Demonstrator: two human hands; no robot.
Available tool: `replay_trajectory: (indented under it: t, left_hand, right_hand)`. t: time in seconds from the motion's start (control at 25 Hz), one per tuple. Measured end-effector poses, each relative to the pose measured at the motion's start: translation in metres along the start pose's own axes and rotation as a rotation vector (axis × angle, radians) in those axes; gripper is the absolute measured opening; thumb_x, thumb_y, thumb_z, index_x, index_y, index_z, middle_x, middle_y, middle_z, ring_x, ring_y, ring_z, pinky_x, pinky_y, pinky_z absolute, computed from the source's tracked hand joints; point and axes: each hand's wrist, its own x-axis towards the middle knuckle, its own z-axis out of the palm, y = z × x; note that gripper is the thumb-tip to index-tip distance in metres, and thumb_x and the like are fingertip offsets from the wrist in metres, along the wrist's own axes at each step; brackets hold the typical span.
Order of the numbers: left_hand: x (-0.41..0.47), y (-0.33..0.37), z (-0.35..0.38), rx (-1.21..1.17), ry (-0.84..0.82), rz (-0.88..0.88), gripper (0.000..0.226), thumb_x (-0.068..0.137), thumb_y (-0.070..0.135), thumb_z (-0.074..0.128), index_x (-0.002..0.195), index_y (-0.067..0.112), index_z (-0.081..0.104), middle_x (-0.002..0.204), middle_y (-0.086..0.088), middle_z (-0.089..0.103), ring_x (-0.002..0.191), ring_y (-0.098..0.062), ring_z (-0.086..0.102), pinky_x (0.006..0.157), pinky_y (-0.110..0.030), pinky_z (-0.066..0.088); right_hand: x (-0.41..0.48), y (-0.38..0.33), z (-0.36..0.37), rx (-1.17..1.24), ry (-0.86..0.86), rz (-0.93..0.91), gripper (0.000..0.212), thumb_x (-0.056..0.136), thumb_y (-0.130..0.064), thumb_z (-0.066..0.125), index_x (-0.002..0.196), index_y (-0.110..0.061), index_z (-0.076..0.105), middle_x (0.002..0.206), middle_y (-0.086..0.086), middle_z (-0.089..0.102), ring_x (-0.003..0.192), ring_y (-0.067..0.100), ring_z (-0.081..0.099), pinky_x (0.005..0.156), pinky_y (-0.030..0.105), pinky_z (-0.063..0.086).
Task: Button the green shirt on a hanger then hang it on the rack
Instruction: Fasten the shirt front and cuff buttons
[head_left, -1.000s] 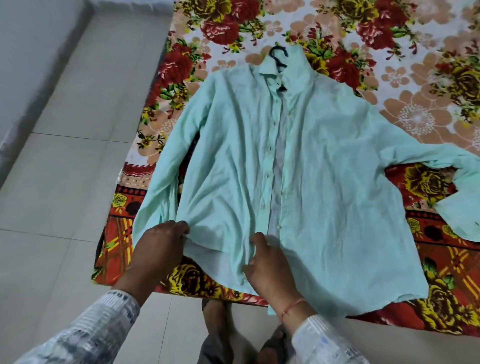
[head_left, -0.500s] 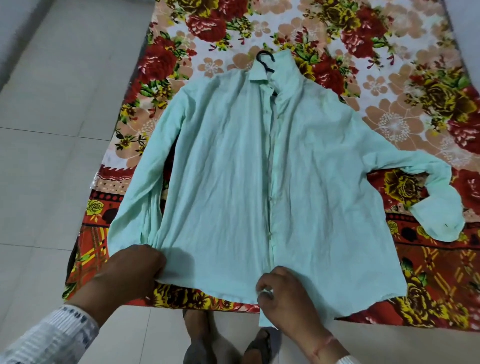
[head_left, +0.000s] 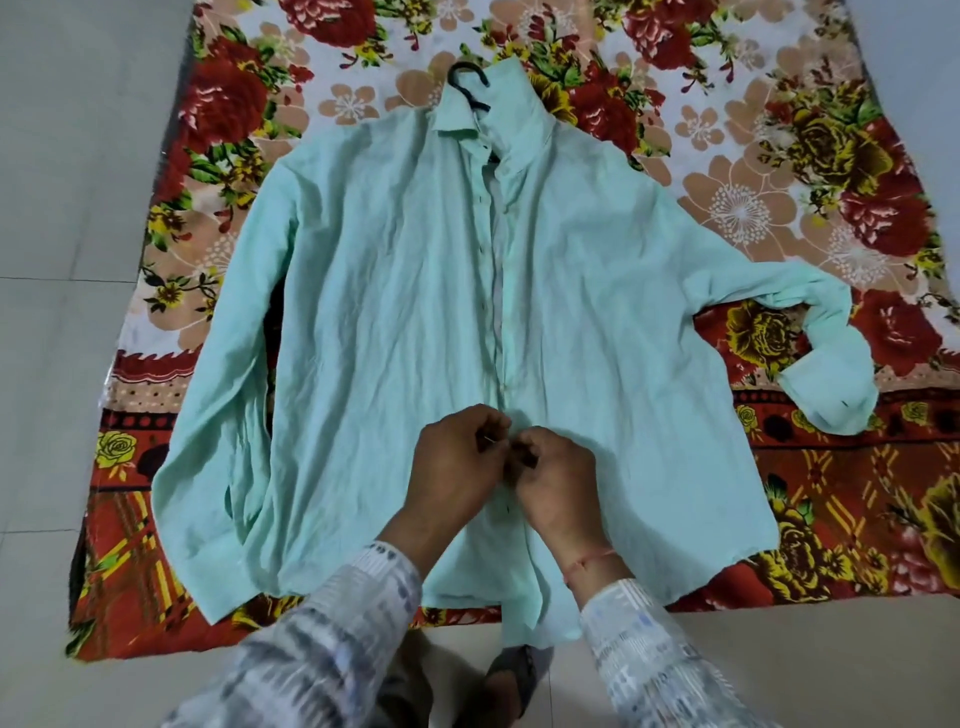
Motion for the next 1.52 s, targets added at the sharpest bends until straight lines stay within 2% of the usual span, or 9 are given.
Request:
replay_trajectory:
  t: [0.16, 0.32, 0.44, 0.64, 0.76, 0.88, 1.08, 1.36, 1.52]
  left_hand:
    - [0.015, -0.029, 0.001, -0.043, -0.025, -0.040, 0.020, 0.082, 0.014, 0.086, 0.094, 0.028, 0.078, 0.083, 0.017, 0.075, 0.080, 0.008, 0.070, 0.074, -0.010, 0.048]
    - [-0.008, -0.030, -0.008, 0.036, -0.149, 0.052, 0.023, 0.081, 0.030, 0.088, 0.090, 0.029, 0.066, 0.069, 0.006, 0.067, 0.061, -0.003, 0.059, 0.060, -0.019, 0.044]
    - [-0.039, -0.040, -0.001, 0.369, -0.386, 0.261, 0.044, 0.074, 0.051, 0.086, 0.094, 0.025, 0.057, 0.081, 0.008, 0.066, 0.071, -0.013, 0.063, 0.062, -0.030, 0.043]
    - [-0.063, -0.085, -0.010, 0.583, -0.540, 0.581, 0.046, 0.088, 0.037, 0.078, 0.079, 0.035, 0.033, 0.072, 0.003, 0.061, 0.062, -0.022, 0.060, 0.055, -0.027, 0.038]
    - [-0.071, -0.090, -0.021, 0.598, -0.700, 0.564, 0.032, 0.086, 0.025, 0.075, 0.081, 0.035, 0.045, 0.083, 0.004, 0.066, 0.076, -0.020, 0.063, 0.063, -0.028, 0.041]
    - [-0.087, -0.086, -0.023, 0.730, -0.612, 0.705, 0.039, 0.068, 0.029, 0.089, 0.097, 0.029, 0.063, 0.092, 0.006, 0.065, 0.082, -0.019, 0.064, 0.060, -0.031, 0.052]
    - [-0.086, -0.095, -0.052, 0.806, -0.448, 0.523, 0.046, 0.058, 0.033, 0.094, 0.095, 0.029, 0.068, 0.090, 0.009, 0.065, 0.079, -0.020, 0.066, 0.061, -0.031, 0.057]
    - [-0.077, -0.093, -0.114, 1.016, -0.595, 0.302, 0.033, 0.067, 0.018, 0.080, 0.071, 0.030, 0.049, 0.066, 0.013, 0.051, 0.056, 0.001, 0.050, 0.051, -0.014, 0.034]
    - [-0.069, -0.075, -0.116, 1.057, -0.809, 0.149, 0.026, 0.083, 0.038, 0.073, 0.078, 0.032, 0.048, 0.073, 0.014, 0.049, 0.064, 0.005, 0.042, 0.060, -0.012, 0.035]
  right_hand:
    - [0.003, -0.003, 0.000, -0.006, -0.015, -0.023, 0.015, 0.080, -0.007, 0.073, 0.084, -0.020, 0.078, 0.076, -0.006, 0.077, 0.075, 0.008, 0.074, 0.076, 0.036, 0.061]
    - [-0.007, 0.005, -0.018, 0.295, 0.007, 0.265, 0.014, 0.089, -0.012, 0.073, 0.085, -0.026, 0.076, 0.079, -0.005, 0.079, 0.077, 0.012, 0.078, 0.081, 0.044, 0.065]
    - [-0.041, 0.019, -0.027, 0.248, 0.015, 0.285, 0.018, 0.090, -0.011, 0.073, 0.086, -0.028, 0.076, 0.080, -0.010, 0.078, 0.078, 0.007, 0.076, 0.080, 0.031, 0.063]
    - [-0.065, 0.039, -0.022, 0.246, -0.001, 0.176, 0.016, 0.090, -0.005, 0.077, 0.096, -0.019, 0.078, 0.092, -0.013, 0.078, 0.088, 0.002, 0.074, 0.081, 0.012, 0.055]
    - [-0.063, 0.045, -0.022, 0.217, -0.036, 0.087, 0.016, 0.088, -0.003, 0.077, 0.096, -0.017, 0.079, 0.091, -0.010, 0.076, 0.087, 0.004, 0.073, 0.079, 0.013, 0.055]
    - [-0.070, 0.044, -0.021, 0.157, -0.082, -0.004, 0.014, 0.086, -0.005, 0.075, 0.092, -0.018, 0.078, 0.085, -0.009, 0.072, 0.080, 0.007, 0.071, 0.074, 0.017, 0.055]
    - [-0.079, 0.033, -0.027, 0.058, -0.294, 0.138, 0.026, 0.085, -0.045, 0.081, 0.097, -0.028, 0.065, 0.076, -0.006, 0.074, 0.068, 0.006, 0.070, 0.063, 0.021, 0.055]
    - [-0.097, 0.035, -0.037, 0.285, -0.604, 0.391, 0.028, 0.082, -0.020, 0.089, 0.094, -0.019, 0.063, 0.079, 0.012, 0.076, 0.064, 0.025, 0.077, 0.067, 0.045, 0.067]
    - [-0.065, 0.029, -0.048, 0.076, -0.296, 0.097, 0.026, 0.090, -0.040, 0.081, 0.080, -0.018, 0.071, 0.070, -0.001, 0.074, 0.063, 0.010, 0.071, 0.066, 0.030, 0.058]
